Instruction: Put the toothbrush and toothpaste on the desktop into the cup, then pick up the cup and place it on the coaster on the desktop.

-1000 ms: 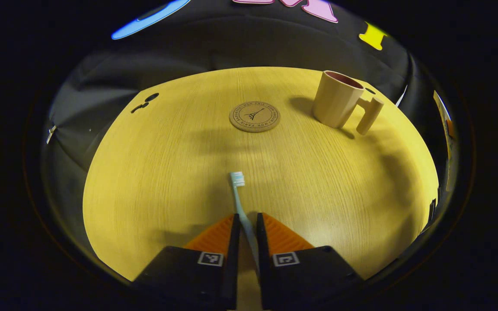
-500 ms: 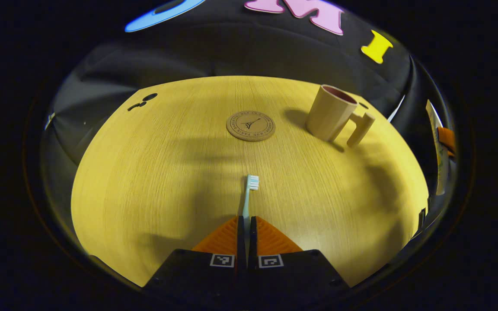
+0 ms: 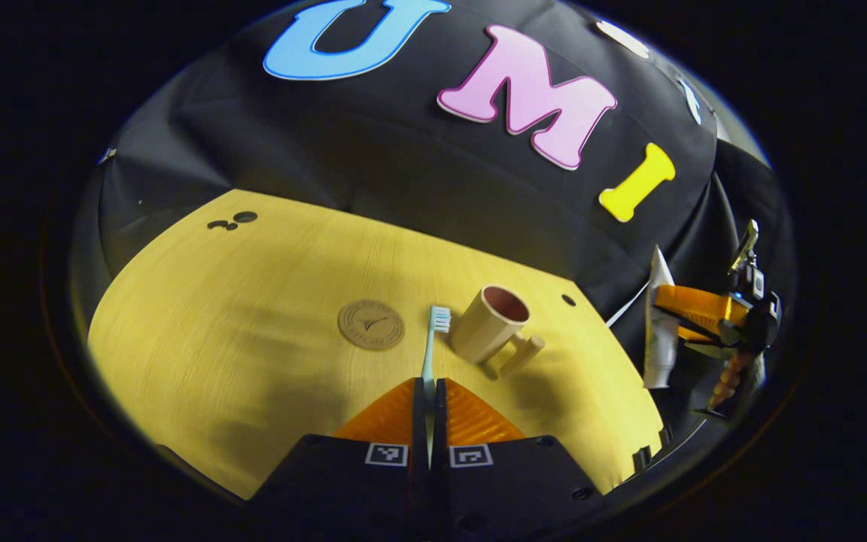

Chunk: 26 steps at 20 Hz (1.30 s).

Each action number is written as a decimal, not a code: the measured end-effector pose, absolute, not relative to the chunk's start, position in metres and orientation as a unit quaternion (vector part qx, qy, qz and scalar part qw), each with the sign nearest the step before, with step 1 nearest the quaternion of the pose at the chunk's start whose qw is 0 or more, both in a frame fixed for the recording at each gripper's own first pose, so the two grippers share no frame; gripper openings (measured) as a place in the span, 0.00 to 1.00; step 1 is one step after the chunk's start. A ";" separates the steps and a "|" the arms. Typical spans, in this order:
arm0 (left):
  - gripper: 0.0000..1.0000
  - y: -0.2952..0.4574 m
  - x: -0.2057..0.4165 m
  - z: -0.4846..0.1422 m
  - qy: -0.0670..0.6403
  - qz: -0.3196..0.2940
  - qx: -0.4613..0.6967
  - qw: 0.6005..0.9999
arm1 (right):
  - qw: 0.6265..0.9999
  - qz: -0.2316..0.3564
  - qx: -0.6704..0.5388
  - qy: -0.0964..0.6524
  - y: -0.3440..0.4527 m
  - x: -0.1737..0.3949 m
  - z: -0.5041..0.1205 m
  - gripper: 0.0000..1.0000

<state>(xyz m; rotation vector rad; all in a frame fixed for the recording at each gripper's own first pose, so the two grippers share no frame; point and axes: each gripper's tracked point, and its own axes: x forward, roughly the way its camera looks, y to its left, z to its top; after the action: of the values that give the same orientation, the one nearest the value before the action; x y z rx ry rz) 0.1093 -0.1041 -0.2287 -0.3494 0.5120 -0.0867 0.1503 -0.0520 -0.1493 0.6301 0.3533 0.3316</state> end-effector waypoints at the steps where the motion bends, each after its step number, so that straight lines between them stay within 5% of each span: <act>1: 0.06 -0.107 0.109 -0.221 0.244 -0.045 -0.174 0.953 | 0.924 0.168 0.305 0.158 -0.049 0.163 -0.141 0.13; 7: 0.06 -0.127 0.102 -0.190 0.205 -0.052 -0.197 0.957 | 0.931 0.197 0.292 0.094 -0.019 0.243 -0.120 0.12; 13: 0.06 -0.129 0.116 -0.162 0.159 -0.050 -0.237 0.957 | 0.939 0.218 0.253 0.078 0.015 0.289 -0.164 0.13; 26: 0.06 -0.134 0.139 -0.158 0.139 -0.047 -0.247 0.958 | 0.949 0.198 0.197 0.144 0.030 0.285 -0.254 0.13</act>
<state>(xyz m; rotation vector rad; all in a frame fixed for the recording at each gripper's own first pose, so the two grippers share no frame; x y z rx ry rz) 0.1392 -0.1344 -0.1581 -0.5012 0.2823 -0.0959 0.2853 0.0299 -0.2538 0.4002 0.2936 0.4037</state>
